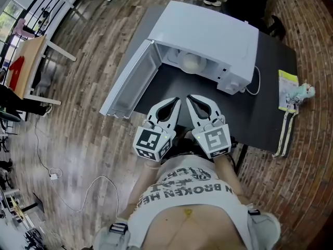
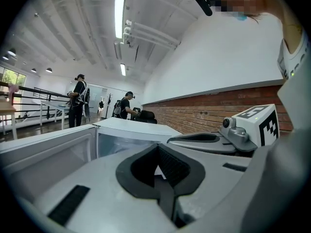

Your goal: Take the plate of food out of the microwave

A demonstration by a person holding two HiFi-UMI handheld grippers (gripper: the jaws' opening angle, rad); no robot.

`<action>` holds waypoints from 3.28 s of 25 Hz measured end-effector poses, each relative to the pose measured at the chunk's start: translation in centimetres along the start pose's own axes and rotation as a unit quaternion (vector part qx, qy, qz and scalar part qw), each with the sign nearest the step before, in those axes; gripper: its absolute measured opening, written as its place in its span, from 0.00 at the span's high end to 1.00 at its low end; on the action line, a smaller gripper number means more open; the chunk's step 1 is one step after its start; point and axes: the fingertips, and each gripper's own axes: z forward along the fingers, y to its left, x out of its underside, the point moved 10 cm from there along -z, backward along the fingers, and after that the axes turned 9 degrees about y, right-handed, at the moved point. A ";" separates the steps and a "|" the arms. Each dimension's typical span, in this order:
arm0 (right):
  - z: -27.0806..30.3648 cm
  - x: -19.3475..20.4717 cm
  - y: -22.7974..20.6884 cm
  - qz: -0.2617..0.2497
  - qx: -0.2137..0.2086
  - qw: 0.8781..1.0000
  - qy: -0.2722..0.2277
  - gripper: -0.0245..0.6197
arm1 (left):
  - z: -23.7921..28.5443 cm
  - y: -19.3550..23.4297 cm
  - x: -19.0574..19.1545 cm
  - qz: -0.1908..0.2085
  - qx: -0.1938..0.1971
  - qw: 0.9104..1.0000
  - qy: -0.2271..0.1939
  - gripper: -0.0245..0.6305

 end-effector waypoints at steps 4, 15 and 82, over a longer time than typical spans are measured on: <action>0.5 -0.1 -0.3 0.005 0.004 1.000 -0.007 0.95 | 0.4 0.6 -0.3 0.002 0.005 1.000 0.000 0.95; 3.0 -1.7 -2.1 0.022 0.088 0.996 -0.003 0.95 | 3.9 4.9 -3.1 0.033 0.081 0.996 0.009 0.95; 12.3 0.0 -10.2 0.102 0.204 0.971 0.073 0.95 | 16.9 15.3 -5.4 0.099 0.168 0.977 0.081 0.95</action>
